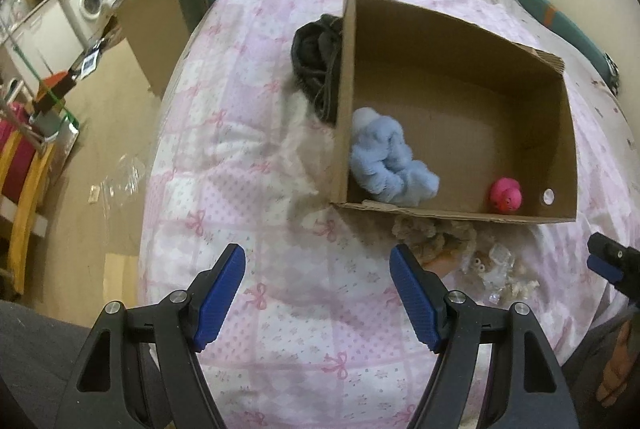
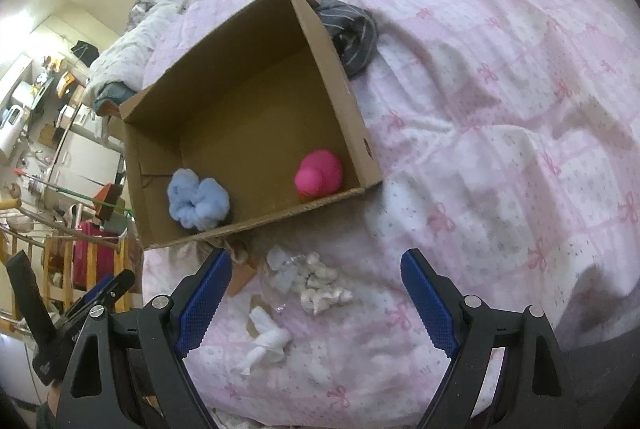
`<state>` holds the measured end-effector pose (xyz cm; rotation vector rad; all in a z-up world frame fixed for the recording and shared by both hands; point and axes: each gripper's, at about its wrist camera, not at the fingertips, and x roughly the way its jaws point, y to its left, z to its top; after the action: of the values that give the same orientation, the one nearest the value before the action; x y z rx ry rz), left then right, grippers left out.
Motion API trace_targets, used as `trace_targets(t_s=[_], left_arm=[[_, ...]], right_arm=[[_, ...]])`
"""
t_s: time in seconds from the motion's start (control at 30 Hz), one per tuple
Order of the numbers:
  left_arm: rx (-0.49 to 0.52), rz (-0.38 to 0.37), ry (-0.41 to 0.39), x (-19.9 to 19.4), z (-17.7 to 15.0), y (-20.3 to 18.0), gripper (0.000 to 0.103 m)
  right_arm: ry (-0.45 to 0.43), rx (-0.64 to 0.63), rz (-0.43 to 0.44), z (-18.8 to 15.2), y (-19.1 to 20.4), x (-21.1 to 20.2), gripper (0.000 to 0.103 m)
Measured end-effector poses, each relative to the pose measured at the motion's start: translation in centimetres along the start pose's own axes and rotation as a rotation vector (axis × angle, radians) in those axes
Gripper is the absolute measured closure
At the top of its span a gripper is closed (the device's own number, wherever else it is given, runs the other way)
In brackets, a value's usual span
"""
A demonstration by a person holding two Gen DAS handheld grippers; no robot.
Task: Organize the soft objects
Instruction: 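Move the right tool to the white crumpled tissue and grasp it, then grasp the white knotted cloth with the left tool while the right tool lifts the tissue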
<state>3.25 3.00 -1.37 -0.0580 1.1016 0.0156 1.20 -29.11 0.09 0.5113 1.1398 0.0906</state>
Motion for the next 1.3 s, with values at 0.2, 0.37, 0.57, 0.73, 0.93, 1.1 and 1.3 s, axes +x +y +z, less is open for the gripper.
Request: trace_targets(t_s=[0.2, 0.37, 0.57, 0.73, 0.93, 1.1, 1.3], left_arm=[[0.000, 0.003, -0.003, 0.1, -0.1, 0.1, 0.031], [0.005, -0.008, -0.001, 0.1, 0.0, -0.4, 0.031], [0.000, -0.021, 0.022, 0.6, 0.1, -0.8, 0.031], [-0.004, -0.031, 0.029, 0.7, 0.0, -1.1, 0.031], [-0.007, -0.034, 0.034, 0.8, 0.0, -1.1, 0.031], [0.014, -0.039, 0.055, 1.3, -0.3, -1.9, 0.031], [0.069, -0.046, 0.061, 1.2, -0.9, -3.1, 0.031]], right_arm=[[0.047, 0.040, 0.043, -0.1, -0.4, 1.0, 0.011], [0.128, 0.124, 0.095, -0.4, -1.6, 2.5, 0.011], [0.245, 0.104, 0.018, -1.1, -1.3, 5.5, 0.012], [0.290, 0.051, -0.018, -1.4, 0.3, 7.8, 0.013], [0.346, -0.178, -0.190, -2.4, 4.0, 11.2, 0.013], [0.356, -0.297, -0.223, -3.2, 5.7, 11.9, 0.071], [0.326, -0.333, -0.174, -3.9, 6.4, 9.6, 0.084]])
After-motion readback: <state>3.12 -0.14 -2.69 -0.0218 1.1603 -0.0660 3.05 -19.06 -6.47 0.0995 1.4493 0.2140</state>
